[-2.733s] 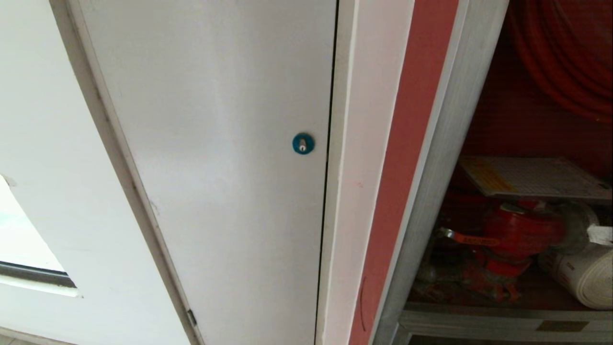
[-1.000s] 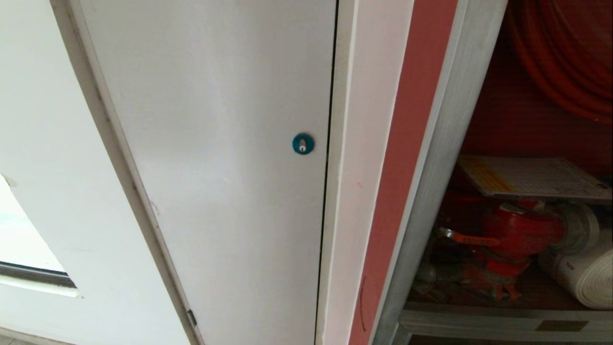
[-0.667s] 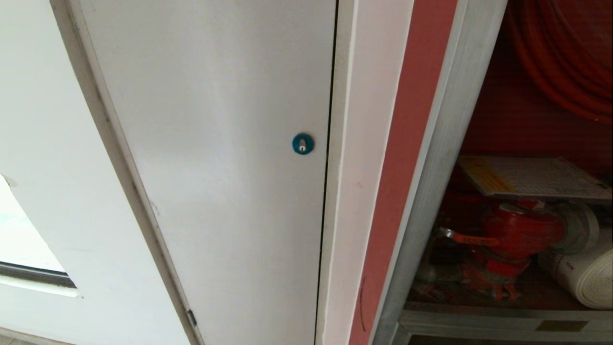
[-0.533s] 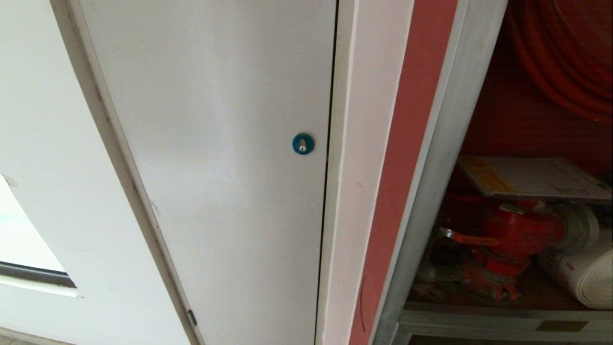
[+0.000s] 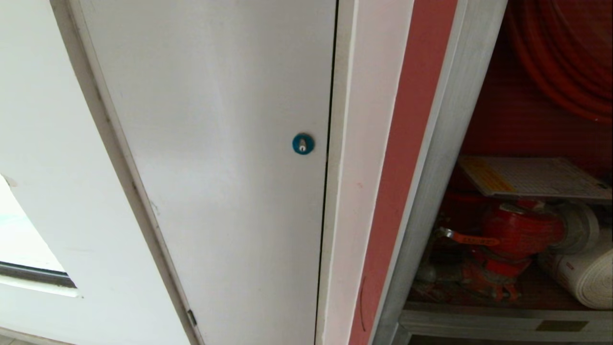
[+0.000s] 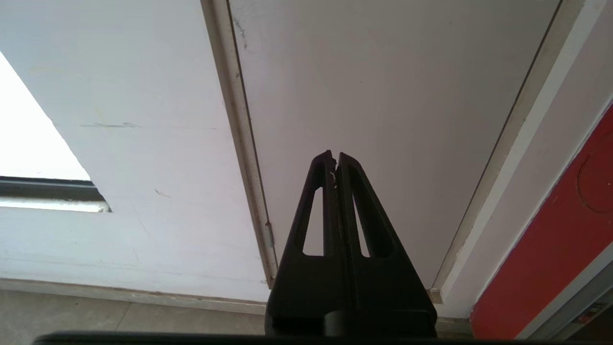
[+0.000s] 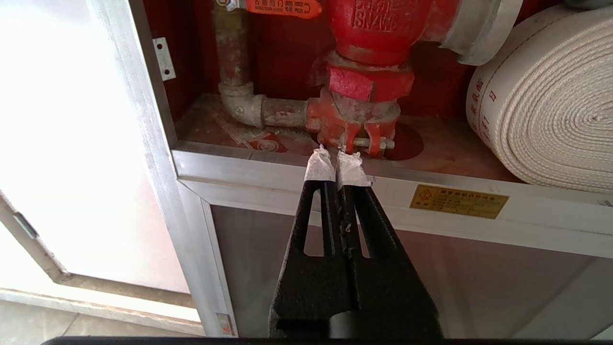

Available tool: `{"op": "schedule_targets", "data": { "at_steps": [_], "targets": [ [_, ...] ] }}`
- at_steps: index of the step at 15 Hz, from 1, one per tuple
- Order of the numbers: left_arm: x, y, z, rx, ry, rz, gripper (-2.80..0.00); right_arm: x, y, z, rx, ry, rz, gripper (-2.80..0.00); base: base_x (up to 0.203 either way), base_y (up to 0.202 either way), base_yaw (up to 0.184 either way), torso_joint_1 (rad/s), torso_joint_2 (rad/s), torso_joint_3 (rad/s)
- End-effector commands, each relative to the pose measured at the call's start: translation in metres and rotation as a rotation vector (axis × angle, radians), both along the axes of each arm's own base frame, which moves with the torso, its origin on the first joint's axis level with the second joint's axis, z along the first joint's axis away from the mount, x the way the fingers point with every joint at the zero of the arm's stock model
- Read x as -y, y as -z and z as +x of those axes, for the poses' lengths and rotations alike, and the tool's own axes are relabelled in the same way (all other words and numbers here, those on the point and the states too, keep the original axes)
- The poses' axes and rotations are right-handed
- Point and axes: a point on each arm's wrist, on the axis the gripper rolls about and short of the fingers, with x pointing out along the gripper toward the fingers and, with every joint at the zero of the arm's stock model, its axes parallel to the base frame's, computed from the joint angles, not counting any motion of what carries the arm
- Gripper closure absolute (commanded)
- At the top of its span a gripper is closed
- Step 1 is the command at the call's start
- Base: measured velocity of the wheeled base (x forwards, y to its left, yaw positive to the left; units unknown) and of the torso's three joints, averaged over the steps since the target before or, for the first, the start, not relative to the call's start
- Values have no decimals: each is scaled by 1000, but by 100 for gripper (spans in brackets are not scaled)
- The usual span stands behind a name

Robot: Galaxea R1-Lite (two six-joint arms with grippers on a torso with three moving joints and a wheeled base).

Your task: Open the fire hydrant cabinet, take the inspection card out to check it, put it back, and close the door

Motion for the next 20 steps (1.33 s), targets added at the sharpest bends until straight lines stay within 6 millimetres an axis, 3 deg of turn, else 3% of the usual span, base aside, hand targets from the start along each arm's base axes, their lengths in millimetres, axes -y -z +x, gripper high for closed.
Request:
{"op": "schedule_targets", "data": {
  "at_steps": [1, 20],
  "targets": [
    [0, 0, 0, -2, 0, 1, 0, 0, 1, 0, -3, -1, 0, 0, 0, 0, 0, 0, 0, 0],
    [0, 0, 0, -2, 0, -1, 0, 0, 1, 0, -3, 0, 16, 0, 0, 0, 0, 0, 0, 0]
  ]
}}
